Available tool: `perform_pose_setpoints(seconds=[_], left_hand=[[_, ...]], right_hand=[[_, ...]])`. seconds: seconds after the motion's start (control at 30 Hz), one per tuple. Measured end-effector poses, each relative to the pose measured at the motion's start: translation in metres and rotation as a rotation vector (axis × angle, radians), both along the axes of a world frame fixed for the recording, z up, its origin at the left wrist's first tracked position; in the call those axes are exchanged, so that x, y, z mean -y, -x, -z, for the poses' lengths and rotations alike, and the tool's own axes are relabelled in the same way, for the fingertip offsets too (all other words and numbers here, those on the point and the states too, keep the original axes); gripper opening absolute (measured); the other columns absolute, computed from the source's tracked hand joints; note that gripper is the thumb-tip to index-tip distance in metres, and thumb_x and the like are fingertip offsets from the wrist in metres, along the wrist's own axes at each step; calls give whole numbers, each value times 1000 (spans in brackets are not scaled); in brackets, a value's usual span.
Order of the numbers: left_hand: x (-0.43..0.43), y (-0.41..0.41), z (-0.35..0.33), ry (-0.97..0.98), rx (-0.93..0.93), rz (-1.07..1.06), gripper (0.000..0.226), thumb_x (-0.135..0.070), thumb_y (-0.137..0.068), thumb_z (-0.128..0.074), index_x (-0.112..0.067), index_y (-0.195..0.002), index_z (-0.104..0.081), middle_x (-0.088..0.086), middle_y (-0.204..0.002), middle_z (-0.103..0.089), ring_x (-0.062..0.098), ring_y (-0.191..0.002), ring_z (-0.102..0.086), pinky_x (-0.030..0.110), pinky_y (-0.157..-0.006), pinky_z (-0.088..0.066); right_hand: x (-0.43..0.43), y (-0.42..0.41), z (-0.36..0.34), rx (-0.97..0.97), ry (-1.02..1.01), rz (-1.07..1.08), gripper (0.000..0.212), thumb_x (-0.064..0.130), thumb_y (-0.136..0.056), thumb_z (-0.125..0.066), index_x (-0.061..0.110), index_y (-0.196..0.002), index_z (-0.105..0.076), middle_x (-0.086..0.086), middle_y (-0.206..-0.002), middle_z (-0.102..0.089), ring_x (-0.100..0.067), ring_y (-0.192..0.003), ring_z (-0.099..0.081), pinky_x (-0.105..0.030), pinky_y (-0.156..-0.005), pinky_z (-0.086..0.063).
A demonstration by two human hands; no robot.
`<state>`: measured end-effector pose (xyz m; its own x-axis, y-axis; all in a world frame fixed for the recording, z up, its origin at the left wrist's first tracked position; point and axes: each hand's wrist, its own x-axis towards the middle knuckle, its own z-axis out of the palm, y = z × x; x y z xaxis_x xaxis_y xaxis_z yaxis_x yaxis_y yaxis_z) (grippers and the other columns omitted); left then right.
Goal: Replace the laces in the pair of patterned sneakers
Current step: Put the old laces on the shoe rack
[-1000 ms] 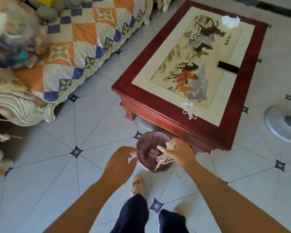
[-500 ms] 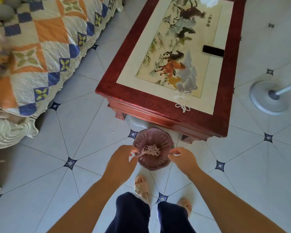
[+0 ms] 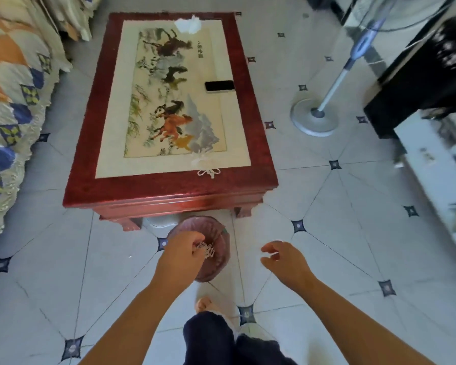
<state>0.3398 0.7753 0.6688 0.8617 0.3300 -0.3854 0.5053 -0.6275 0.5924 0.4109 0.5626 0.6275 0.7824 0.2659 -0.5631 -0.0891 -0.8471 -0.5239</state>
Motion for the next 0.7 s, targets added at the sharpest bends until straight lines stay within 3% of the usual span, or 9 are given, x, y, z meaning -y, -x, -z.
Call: perform_pose_setpoints(seconds=[0.1, 0.23, 0.3, 0.37, 0.53, 0.7], left_hand=[[38, -14, -9, 37, 23, 101, 26, -13, -91, -51, -10, -115, -60, 7, -114, -60, 22, -104, -56, 24, -85, -41], [114, -24, -25, 6, 57, 331, 23, -16, -93, -49, -16, -115, -56, -3, -105, -58, 6, -83, -57, 4, -63, -36], [158, -21, -32, 3, 77, 436, 28, -15, -92, -50, -16, -120, -54, -1, -117, -56, 11, -98, -56, 13, -81, -37], [205, -14, -34, 43, 104, 511, 28, -11, -90, -53, -11, -117, -57, 6, -117, -57, 16, -97, -54, 25, -89, -39], [321, 12, -31, 84, 162, 797, 24, -16, -90, -54, -16, -114, -56, -1, -113, -54, 7, -90, -47, 16, -78, -33], [422, 25, -33, 109, 156, 1080, 25, -19, -92, -50, -21, -117, -53, -9, -113, -52, 2, -93, -47, 12, -78, -31]], right_hand=[[48, 18, -13, 44, -34, 136, 22, 26, -87, -61, 24, -108, -61, 3, -111, -56, -7, -90, -53, -15, -78, -36], [131, 59, -31, 118, -91, 390, 18, 22, -86, -62, 24, -104, -61, 4, -107, -55, -7, -87, -52, -5, -67, -33], [174, 88, -39, 156, -92, 497, 18, 21, -86, -62, 25, -104, -60, 5, -105, -55, -7, -86, -52, -3, -65, -34], [215, 119, -46, 191, -86, 593, 20, 21, -86, -61, 25, -106, -60, 7, -103, -53, -6, -86, -52, -3, -65, -33], [305, 193, -54, 268, -50, 817, 23, 20, -86, -62, 23, -109, -61, 9, -103, -52, -5, -85, -53, -11, -77, -35], [377, 241, -57, 305, -35, 1082, 23, 20, -86, -61, 28, -107, -59, 10, -106, -53, -2, -84, -52, -8, -74, -36]])
